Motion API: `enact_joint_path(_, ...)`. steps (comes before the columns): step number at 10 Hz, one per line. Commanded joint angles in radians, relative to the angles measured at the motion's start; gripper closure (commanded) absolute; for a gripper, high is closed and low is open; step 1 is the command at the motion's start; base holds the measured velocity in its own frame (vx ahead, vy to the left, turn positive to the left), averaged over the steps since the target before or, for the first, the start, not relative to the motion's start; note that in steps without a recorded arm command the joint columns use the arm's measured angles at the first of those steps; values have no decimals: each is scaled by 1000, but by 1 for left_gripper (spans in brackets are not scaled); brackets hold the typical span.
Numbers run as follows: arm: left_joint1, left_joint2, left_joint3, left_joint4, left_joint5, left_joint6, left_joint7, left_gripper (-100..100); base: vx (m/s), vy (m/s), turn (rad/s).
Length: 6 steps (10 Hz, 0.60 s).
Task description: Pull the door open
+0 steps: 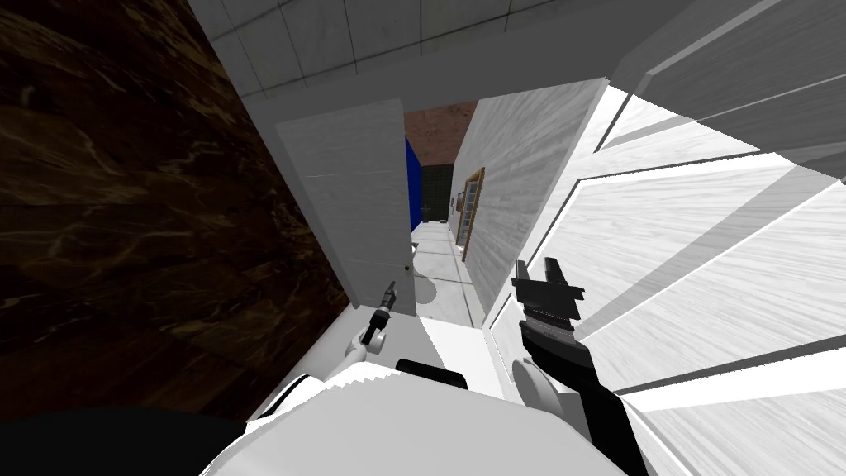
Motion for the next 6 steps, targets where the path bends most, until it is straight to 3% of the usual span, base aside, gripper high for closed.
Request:
enact_joint_path(1, -12, 2, 0, 34, 3, -6, 0, -100, 106, -5, -45)
enact_joint_path(5, -51, 8, 1, 136, 14, -23, 2, -100, 105, -3, -55)
enact_joint_path(6, -51, 8, 1, 136, 14, -23, 2, -100, 67, -6, -14)
